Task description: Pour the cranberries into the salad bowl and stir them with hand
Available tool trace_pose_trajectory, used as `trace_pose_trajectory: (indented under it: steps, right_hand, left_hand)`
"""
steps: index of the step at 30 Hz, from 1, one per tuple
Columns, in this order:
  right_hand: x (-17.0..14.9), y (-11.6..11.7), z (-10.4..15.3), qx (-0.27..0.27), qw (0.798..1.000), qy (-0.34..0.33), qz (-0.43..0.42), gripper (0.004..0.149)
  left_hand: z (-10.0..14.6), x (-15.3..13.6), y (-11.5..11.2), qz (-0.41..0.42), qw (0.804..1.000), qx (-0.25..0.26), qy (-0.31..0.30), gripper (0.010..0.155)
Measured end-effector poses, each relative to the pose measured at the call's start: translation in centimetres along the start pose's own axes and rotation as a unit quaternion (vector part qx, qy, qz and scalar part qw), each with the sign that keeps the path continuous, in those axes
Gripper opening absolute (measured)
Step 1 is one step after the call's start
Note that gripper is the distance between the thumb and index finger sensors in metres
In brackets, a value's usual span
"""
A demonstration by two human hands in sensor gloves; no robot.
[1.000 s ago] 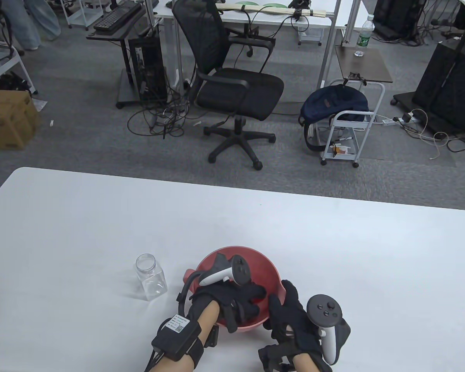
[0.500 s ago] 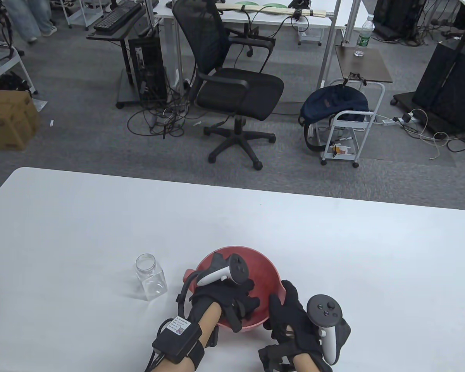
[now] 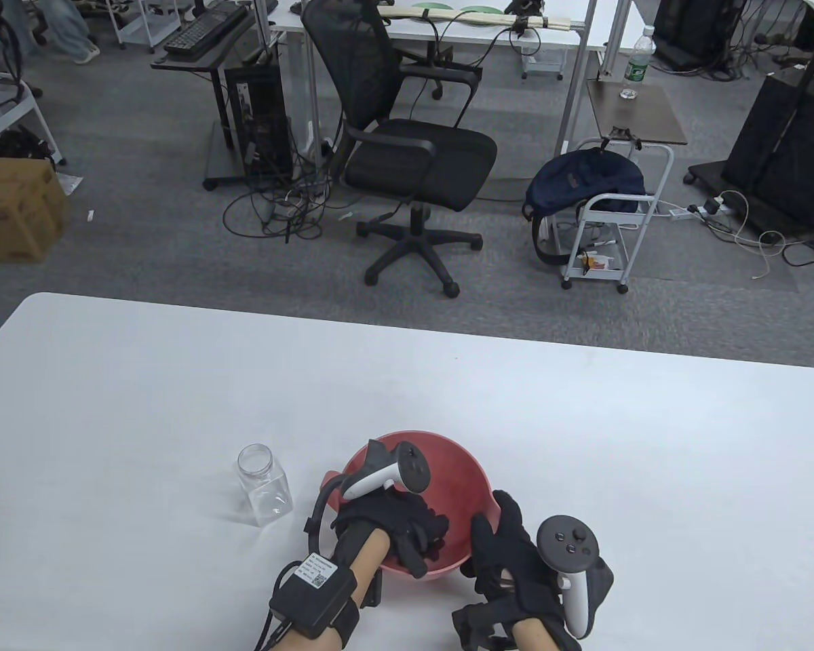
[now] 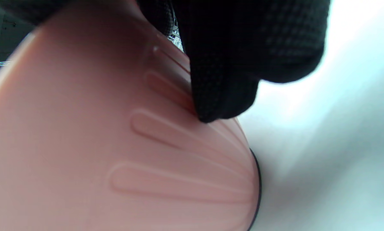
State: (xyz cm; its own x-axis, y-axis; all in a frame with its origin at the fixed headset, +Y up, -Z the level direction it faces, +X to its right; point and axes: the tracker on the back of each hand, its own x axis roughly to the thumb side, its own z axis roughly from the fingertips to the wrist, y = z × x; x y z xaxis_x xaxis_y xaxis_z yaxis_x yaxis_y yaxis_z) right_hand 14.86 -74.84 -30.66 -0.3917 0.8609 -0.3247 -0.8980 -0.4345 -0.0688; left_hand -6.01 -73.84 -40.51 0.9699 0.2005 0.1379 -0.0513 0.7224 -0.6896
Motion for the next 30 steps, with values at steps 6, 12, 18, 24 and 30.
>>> trace_pose_trajectory:
  steps: [6,12,18,24,30]
  right_hand:
    - [-0.01,0.00,-0.01,0.000,1.000,0.000,0.001,0.065]
    - [0.00,0.03,0.01,-0.001,1.000,-0.002,0.002,0.065]
    - [0.00,0.09,0.05,-0.002,1.000,-0.005,0.002,0.065]
    - [0.03,0.19,0.09,-0.003,1.000,-0.008,0.004,0.065]
    - [-0.03,0.22,0.08,-0.004,1.000,-0.005,0.001,0.065]
  left_hand:
    - [0.11,0.03,0.00,-0.001,1.000,-0.008,0.002,0.065]
    - [0.01,0.08,-0.12,-0.008,1.000,-0.023,-0.003,0.056]
    - [0.03,0.13,-0.11,-0.024,0.999,-0.020,-0.011,0.053]
    - [0.02,0.30,-0.15,-0.036,0.999,-0.017,-0.023,0.052]
    - [0.00,0.45,-0.10,-0.036,0.999,-0.012,-0.036,0.056]
